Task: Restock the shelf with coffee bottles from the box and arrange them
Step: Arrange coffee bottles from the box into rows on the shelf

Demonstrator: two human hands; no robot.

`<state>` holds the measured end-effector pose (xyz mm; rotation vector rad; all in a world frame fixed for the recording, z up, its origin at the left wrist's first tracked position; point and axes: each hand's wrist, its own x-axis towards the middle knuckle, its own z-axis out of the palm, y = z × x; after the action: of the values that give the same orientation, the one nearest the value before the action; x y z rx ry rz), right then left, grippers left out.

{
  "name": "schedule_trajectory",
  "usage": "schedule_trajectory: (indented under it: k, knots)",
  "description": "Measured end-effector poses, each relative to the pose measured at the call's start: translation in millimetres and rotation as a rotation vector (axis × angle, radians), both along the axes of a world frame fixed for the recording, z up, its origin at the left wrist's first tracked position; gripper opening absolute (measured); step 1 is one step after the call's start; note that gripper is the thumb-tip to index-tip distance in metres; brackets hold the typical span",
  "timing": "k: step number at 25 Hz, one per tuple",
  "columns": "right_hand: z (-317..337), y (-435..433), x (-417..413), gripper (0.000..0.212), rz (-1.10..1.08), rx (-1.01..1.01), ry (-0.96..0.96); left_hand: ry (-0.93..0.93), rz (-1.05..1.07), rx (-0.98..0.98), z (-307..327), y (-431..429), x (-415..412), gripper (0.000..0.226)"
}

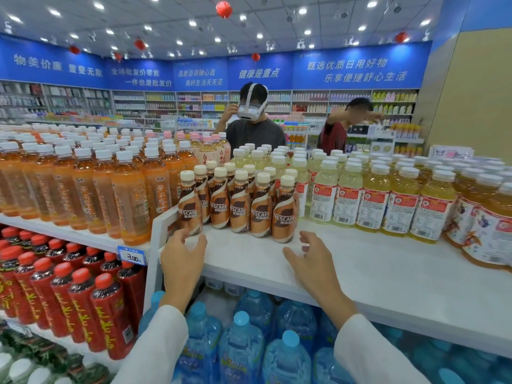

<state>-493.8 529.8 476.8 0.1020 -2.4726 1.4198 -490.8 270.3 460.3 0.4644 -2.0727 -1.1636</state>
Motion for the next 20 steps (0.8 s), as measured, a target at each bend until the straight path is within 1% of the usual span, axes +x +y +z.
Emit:
schedule_trajectory:
  k: [2, 5, 8, 11, 16, 20]
  knots:
    - [-2.3, 8.2, 22.1, 0.052, 0.034, 0.008, 0.012, 0.002, -0.082, 0.039, -5.7, 6.0, 18.3, 0.047]
    - [-4.7, 17.8, 58.7, 0.045, 0.104, -0.033, 0.044, -0.003, -0.157, 0.065, -11.0, 19.0, 56.8, 0.045]
    - [-10.5, 22.2, 96.4, 0.045, 0.183, -0.053, 0.012, -0.004, -0.220, 0.104, -21.5, 34.1, 107.7, 0.042]
    - [-20.0, 18.6, 128.7, 0.046, 0.257, -0.076, -0.019, -0.029, -0.234, 0.109, -44.0, 38.2, 155.6, 0.037]
    - [-55.8, -14.3, 166.7, 0.044, 0.436, -0.086, -0.075, -0.092, -0.127, 0.185, -91.3, 20.2, 232.7, 0.045]
    - [-107.5, -65.0, 191.7, 0.041, 0.582, -0.077, -0.235, -0.160, 0.056, 0.280, -122.8, -3.2, 296.1, 0.046]
